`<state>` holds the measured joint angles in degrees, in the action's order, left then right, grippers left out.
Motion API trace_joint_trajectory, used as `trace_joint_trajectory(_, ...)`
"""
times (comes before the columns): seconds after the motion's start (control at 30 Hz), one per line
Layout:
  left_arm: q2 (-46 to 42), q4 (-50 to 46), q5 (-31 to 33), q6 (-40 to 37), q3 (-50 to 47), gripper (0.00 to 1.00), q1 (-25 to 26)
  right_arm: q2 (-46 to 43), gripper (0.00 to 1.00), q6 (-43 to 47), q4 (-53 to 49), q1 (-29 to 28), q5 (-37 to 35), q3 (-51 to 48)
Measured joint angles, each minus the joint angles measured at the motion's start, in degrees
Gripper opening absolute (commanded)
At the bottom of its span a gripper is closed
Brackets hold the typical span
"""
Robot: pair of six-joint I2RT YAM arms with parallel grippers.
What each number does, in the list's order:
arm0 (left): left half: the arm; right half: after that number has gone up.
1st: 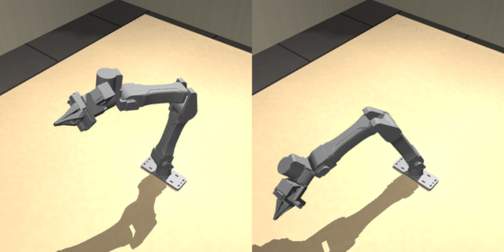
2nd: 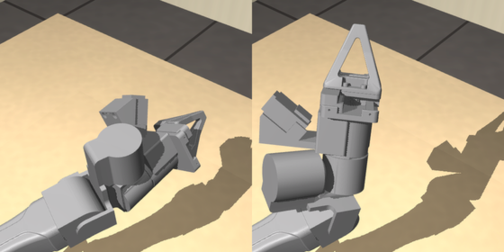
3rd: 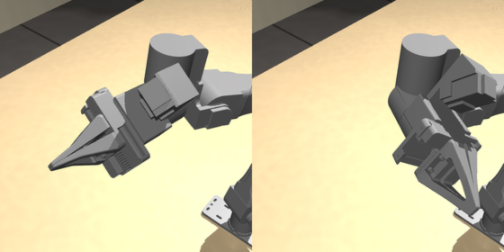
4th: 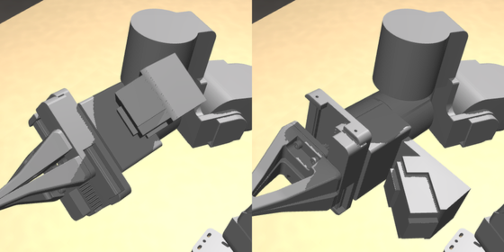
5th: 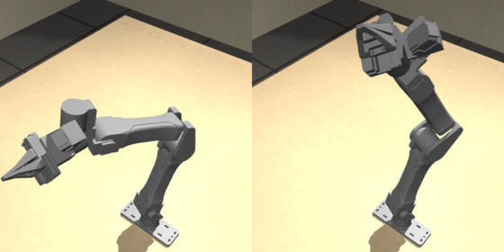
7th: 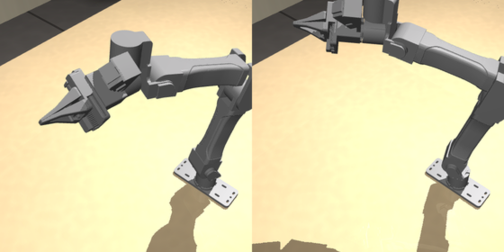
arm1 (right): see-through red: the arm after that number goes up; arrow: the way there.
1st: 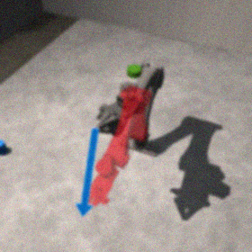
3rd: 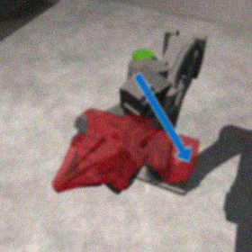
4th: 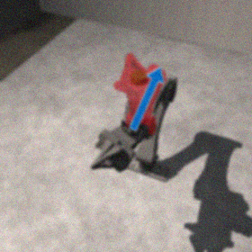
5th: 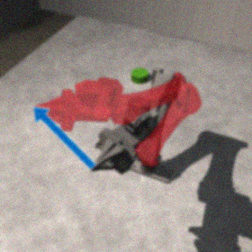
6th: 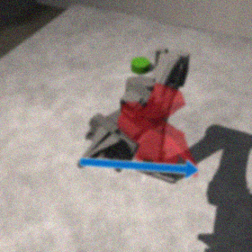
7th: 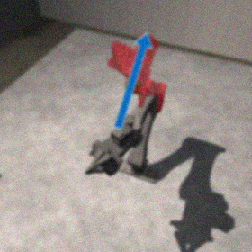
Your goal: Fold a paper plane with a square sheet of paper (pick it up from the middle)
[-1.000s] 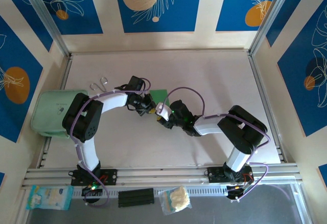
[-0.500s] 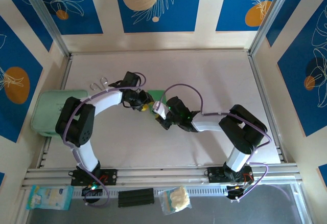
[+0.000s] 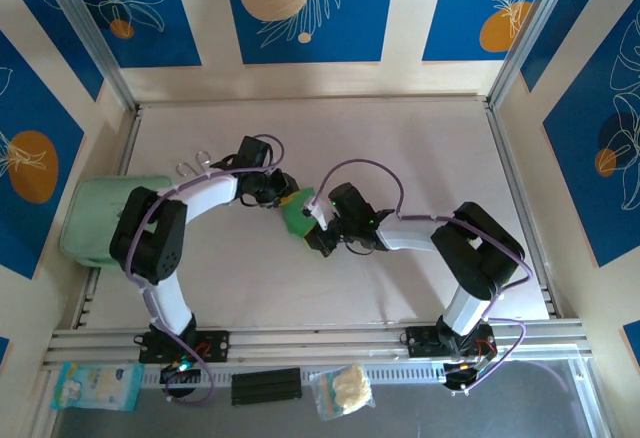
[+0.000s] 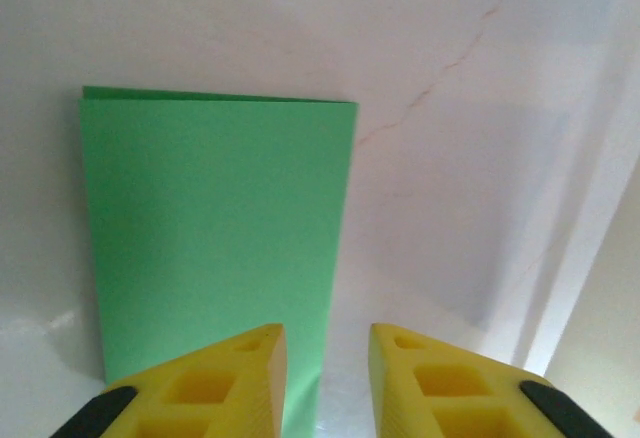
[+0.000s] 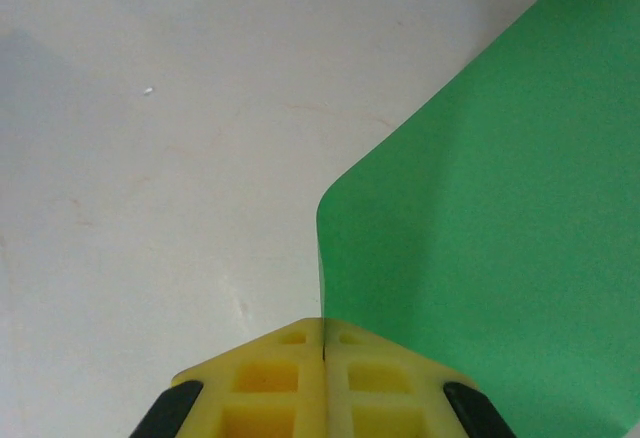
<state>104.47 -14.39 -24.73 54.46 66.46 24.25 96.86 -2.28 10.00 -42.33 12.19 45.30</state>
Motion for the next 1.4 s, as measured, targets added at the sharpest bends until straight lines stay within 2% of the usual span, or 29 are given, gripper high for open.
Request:
trace_joint_trajectory(0.3, 6.4, -5.2, 0.6, -4.0, 4.2, 0.17, 1.0, 1.8, 0.0, -4.2, -0.7, 2.3, 6.9, 2.3)
trace_joint_trajectory(0.5, 8.9, -8.7, 1.5, -6.6, 6.5, 0.15, 1.1, 3.4, 0.0, -6.4, -2.1, 3.0, 7.7, 4.0)
trace_joint_trajectory(0.9, 11.0, -13.6, 2.4, -10.1, 9.2, 0.13, 1.4, 5.3, 0.0, -10.4, -4.8, 4.3, 3.8, 6.3)
trace_joint_trajectory(1.4, 11.2, -14.0, 2.5, -11.1, 9.5, 0.12, 1.5, 5.9, 0.0, -13.2, -7.1, 4.6, -1.7, 7.6)
